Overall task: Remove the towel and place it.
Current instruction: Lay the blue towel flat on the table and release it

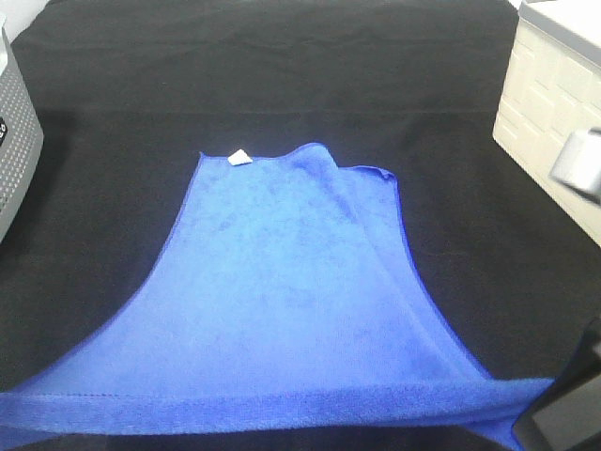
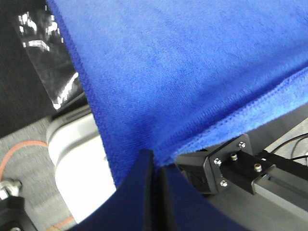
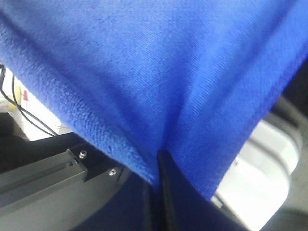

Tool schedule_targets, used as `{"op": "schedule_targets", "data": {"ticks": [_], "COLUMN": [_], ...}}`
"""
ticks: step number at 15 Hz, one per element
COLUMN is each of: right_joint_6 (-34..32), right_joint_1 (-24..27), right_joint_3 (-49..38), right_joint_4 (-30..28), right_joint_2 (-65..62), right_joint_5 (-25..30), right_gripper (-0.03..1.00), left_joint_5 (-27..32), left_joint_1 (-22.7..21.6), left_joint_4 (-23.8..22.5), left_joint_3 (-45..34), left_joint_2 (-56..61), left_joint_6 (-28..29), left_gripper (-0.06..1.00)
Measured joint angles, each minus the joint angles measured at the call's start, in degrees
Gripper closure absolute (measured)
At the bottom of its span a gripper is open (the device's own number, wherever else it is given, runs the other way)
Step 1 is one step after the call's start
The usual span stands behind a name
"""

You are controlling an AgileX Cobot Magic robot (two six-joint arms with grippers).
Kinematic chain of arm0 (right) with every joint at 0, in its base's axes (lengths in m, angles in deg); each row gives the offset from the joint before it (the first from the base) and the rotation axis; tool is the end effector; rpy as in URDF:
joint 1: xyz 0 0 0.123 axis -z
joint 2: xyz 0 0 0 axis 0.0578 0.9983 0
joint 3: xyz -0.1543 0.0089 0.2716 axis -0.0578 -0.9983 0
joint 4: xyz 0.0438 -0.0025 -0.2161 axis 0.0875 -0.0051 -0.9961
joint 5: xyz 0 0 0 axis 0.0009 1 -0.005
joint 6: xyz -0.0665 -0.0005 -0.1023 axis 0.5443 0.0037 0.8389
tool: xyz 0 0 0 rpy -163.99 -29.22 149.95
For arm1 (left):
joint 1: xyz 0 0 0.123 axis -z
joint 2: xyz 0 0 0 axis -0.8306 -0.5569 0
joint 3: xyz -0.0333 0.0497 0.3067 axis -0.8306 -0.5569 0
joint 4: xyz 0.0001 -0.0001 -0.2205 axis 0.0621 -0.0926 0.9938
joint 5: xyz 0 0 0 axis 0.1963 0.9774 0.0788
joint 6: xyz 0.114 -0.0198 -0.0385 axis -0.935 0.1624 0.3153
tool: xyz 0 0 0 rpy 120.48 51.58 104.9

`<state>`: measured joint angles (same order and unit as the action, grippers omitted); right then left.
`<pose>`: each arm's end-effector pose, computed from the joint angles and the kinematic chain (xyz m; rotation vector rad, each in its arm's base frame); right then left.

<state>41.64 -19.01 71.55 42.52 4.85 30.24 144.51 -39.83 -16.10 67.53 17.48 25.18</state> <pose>0.0770 0.0961 0.2640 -0.4500 2.8905 0.9729 0.0756 -0.0792 0.2723 0.3147 2.9091 -0.7466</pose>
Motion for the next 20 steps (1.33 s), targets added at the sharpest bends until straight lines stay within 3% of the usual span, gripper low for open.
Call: {"op": "schedule_targets", "data": {"ticks": [4, 14, 20], "right_joint_6": [-4.35, -4.01, -2.29], "right_joint_1": [0.00, 0.00, 0.00], "right_joint_3": [-0.34, -0.34, -0.34], "right_joint_4": [-2.06, -2.98, -8.08], "right_joint_2": [3.95, 17.88, 19.42], "right_joint_5": [-0.17, -0.34, -0.06], "right_gripper": [0.96, 0.96, 0.96], "left_joint_5": [0.00, -0.06, -1.78], "left_joint_1": [0.00, 0.23, 14.38], "left_joint_4": [1.32, 1.66, -0.52], "left_joint_3": [0.00, 0.00, 0.00], "left_joint_2": [-7.05, -17.93, -20.05], "left_joint_6": [1.03, 1.15, 6.42], "left_gripper": [0.94, 0.94, 0.94]}}
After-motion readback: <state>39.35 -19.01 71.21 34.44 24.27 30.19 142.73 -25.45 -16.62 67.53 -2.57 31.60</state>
